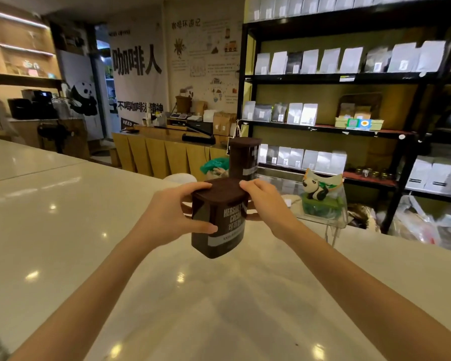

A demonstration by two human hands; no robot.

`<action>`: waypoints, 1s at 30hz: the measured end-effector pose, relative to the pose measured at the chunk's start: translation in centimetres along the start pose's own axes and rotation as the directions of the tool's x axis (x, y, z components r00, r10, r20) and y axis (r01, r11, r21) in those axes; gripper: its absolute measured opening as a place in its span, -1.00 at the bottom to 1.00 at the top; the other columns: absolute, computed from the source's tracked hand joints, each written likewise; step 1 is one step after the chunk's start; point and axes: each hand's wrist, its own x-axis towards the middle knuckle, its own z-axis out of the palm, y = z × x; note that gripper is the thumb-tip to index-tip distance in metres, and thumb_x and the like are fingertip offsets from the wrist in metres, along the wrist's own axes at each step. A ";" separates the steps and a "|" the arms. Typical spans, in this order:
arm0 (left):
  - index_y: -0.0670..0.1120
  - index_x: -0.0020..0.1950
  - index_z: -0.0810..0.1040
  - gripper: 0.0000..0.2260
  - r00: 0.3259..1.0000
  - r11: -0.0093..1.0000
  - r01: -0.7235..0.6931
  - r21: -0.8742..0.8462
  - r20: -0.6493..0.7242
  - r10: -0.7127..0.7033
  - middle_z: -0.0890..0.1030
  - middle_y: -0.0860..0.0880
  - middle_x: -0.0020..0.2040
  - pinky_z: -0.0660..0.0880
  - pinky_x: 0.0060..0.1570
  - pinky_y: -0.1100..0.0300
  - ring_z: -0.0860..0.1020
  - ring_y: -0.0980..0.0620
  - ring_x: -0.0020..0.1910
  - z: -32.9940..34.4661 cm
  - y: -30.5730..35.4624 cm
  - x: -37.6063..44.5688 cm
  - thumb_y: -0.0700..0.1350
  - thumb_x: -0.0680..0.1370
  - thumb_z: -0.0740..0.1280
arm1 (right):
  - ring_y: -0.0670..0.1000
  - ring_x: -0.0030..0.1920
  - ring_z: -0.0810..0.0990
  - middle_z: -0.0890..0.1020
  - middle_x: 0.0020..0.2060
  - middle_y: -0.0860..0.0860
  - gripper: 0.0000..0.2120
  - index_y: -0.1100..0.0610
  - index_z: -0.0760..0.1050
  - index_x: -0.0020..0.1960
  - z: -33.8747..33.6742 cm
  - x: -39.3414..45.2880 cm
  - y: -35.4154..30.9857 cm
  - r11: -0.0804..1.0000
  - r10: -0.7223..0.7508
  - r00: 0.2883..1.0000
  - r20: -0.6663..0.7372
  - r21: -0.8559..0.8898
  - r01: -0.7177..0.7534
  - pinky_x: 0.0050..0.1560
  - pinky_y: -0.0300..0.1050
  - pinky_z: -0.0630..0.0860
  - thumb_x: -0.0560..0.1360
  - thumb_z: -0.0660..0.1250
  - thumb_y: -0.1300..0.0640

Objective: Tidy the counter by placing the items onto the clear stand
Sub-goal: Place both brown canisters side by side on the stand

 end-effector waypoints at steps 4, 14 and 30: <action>0.03 0.33 0.39 -0.34 0.998 0.998 -0.052 0.018 -0.020 0.053 0.57 0.00 0.20 0.49 -0.03 0.22 0.50 0.09 0.07 -1.5 2.5 2.9 -0.15 0.28 0.53 | 0.03 -0.06 0.54 0.54 -0.16 0.00 -0.84 0.09 0.43 -0.09 -1.9 1.9 -3.4 0.999 -0.048 0.998 -0.027 -0.027 0.047 -0.15 -0.10 0.58 0.56 0.15 0.03; 0.04 0.33 0.40 -0.31 0.974 0.980 -0.198 -0.009 -0.118 0.196 0.57 -0.01 0.22 0.47 0.16 0.15 0.48 0.11 0.09 -0.2 4.2 12.4 -0.09 0.24 0.56 | 0.14 0.07 0.55 0.56 -0.10 0.08 -0.78 0.16 0.48 0.00 -5.8 9.4 -6.9 0.997 -0.064 0.962 -0.265 0.014 0.071 0.19 0.16 0.49 0.50 0.20 0.02; -0.01 0.37 0.34 -0.26 0.986 0.985 -0.162 -0.067 -0.056 0.159 0.57 -0.09 0.25 0.49 0.25 -0.02 0.53 -0.04 0.21 8.6 0.9 18.9 -0.03 0.25 0.55 | 0.16 0.00 0.55 0.56 -0.06 0.17 -0.85 0.19 0.44 0.01 -8.6 16.1 -1.5 0.983 0.179 0.872 -0.455 0.107 -0.146 -0.18 -0.02 0.50 0.53 0.18 0.13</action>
